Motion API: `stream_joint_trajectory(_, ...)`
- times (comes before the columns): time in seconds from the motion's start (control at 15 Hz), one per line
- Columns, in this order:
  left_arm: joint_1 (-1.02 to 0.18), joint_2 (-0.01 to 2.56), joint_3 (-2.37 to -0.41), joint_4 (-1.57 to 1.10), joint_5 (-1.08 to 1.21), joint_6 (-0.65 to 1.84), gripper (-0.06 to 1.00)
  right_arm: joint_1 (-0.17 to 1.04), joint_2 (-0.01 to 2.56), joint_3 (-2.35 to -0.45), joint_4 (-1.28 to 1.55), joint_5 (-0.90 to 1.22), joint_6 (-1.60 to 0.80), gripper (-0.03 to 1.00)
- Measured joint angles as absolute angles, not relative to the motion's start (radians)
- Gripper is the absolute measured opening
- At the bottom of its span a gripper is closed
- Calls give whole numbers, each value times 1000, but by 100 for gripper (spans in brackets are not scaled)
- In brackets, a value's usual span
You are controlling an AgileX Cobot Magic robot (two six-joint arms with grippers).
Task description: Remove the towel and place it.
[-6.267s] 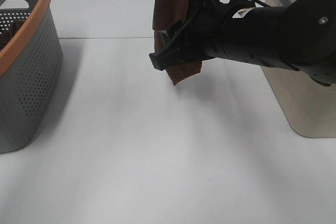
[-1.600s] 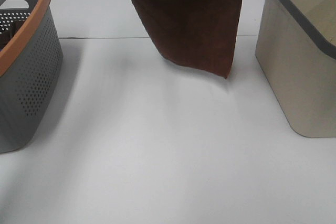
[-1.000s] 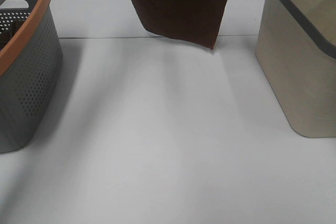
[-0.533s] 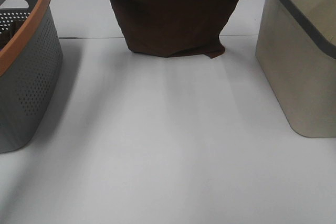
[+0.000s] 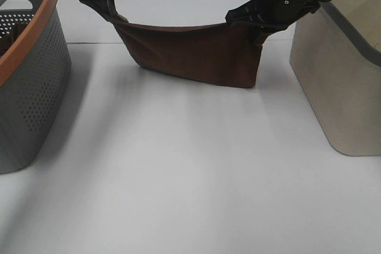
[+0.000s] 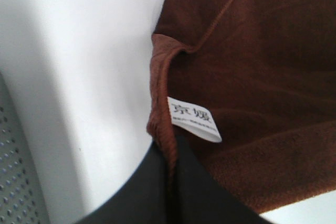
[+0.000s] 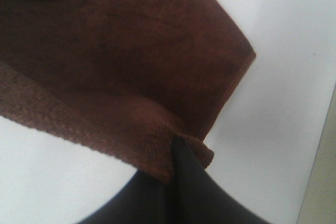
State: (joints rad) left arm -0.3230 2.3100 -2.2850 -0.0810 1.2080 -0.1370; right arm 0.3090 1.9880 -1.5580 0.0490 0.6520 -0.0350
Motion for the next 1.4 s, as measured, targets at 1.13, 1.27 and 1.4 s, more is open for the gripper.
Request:
stream_joint_trajectory(1.13, -482, 2221, -1797, -52, 1218, -137, 0, 307, 1987, -1334, 112, 864, -45, 0)
stream_joint_trajectory(1.27, -482, 2210, -1732, -57, 1219, -137, 0, 307, 1987, -1318, 119, 865, -45, 0)
stream_joint_trajectory(1.4, -482, 2210, -1705, -67, 1219, -137, 0, 307, 1984, -1305, 141, 865, -51, 0)
